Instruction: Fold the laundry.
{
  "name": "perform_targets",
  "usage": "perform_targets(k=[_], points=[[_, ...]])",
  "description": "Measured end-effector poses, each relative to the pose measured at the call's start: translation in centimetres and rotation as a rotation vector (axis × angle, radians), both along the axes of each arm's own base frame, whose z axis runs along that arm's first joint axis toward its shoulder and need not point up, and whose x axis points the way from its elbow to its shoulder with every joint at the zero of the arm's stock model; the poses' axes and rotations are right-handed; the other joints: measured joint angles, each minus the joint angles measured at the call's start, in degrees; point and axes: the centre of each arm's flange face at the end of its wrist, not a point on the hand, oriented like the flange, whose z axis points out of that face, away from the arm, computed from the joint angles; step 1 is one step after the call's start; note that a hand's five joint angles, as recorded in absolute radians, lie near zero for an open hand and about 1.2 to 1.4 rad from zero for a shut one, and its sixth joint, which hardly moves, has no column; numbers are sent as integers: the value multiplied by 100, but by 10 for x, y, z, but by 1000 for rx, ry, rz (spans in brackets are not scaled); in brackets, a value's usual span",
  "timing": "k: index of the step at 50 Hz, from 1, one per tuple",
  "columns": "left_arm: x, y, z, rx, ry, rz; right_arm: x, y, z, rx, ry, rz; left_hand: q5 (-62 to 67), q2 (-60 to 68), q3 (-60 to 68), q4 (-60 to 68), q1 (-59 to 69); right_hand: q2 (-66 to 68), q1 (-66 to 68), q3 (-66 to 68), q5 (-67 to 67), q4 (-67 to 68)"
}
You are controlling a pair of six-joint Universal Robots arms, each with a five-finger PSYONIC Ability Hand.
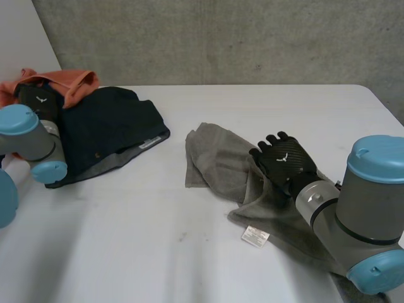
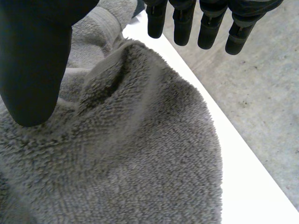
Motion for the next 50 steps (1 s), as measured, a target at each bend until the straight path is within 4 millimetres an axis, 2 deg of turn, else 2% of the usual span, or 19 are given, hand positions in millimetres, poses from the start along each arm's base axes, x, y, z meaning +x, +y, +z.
perform_targets(k=[1,4,12,13,14,16,19,26,29,32,37,41,43,45,46,47,48,49,50], points=[[-5,6,4,5,2,-12,0,0,2,-5,-3,-1,-516,-566,-610,-623,-350,0,0,0,0,0],[-17,22,21,13,8,-41,-1,-1,9,-22,-12,-5,-1184,-1092,-1262,-1170,-951,0,0,0,0,0],[-53,80,79,-7,58,-145,-8,-4,36,-74,-40,-18,-1729,-1621,-1617,-1466,-1660,0,0,0,0,0],[-54,82,81,-8,62,-151,-8,-4,36,-74,-40,-18,-1729,-1621,-1617,-1466,-1660,0,0,0,0,0],[-65,99,92,-9,85,-197,-11,-4,43,-79,-43,-23,-1743,-1624,-1617,-1467,-1935,0,0,0,0,0],[-77,118,100,-2,111,-259,-13,-4,48,-79,-41,-28,-1743,-1624,-1617,-1467,-1936,0,0,0,0,0],[-99,147,102,34,149,-373,-19,-6,56,-65,-31,-45,-1743,-1625,-1617,-1467,-1936,0,0,0,0,0],[-158,218,82,202,242,-672,-38,-15,65,17,4,-109,-1743,-1624,-1617,-1466,-1935,0,0,0,0,0],[-179,238,61,284,266,-768,-44,-15,64,61,18,-127,-1653,-1594,-1602,-1452,-1910,0,0,0,0,0],[-199,247,35,354,271,-836,-46,-15,59,91,26,-131,-1485,-1495,-1588,-1372,-1866,0,0,0,0,0],[-226,248,5,398,263,-901,-43,-16,45,115,32,-121,-1366,-1391,-1450,-1235,-1704,0,0,0,0,0],[-248,238,-16,395,257,-931,-40,-22,28,105,26,-114,-1200,-1215,-1252,-1055,-1572,0,0,0,0,0],[-256,230,-24,382,257,-938,-37,-27,18,89,19,-112,-296,-250,-317,-123,-466,0,0,0,0,0],[-262,223,-29,369,258,-941,-36,-31,10,76,15,-112,173,234,175,377,73,48,45,52,50,52],[-264,220,-31,362,259,-943,-35,-33,7,73,13,-112,489,537,507,713,471,760,737,763,770,764],[-265,218,-32,357,259,-944,-35,-34,4,72,13,-112,1736,1966,1919,2013,1912,1589,1570,1575,1577,1569],[-267,215,-33,350,260,-944,-35,-36,1,68,11,-112,2382,2600,2448,2666,2576,2615,2591,2553,2546,2546],[-268,214,-34,346,261,-944,-35,-36,0,67,11,-113,2641,2768,2707,2926,2808,2997,2961,2919,2907,2905],[-269,212,-34,337,262,-943,-34,-38,-2,64,9,-114,3178,3392,3307,3531,3021,4541,4429,4312,4300,4308]])
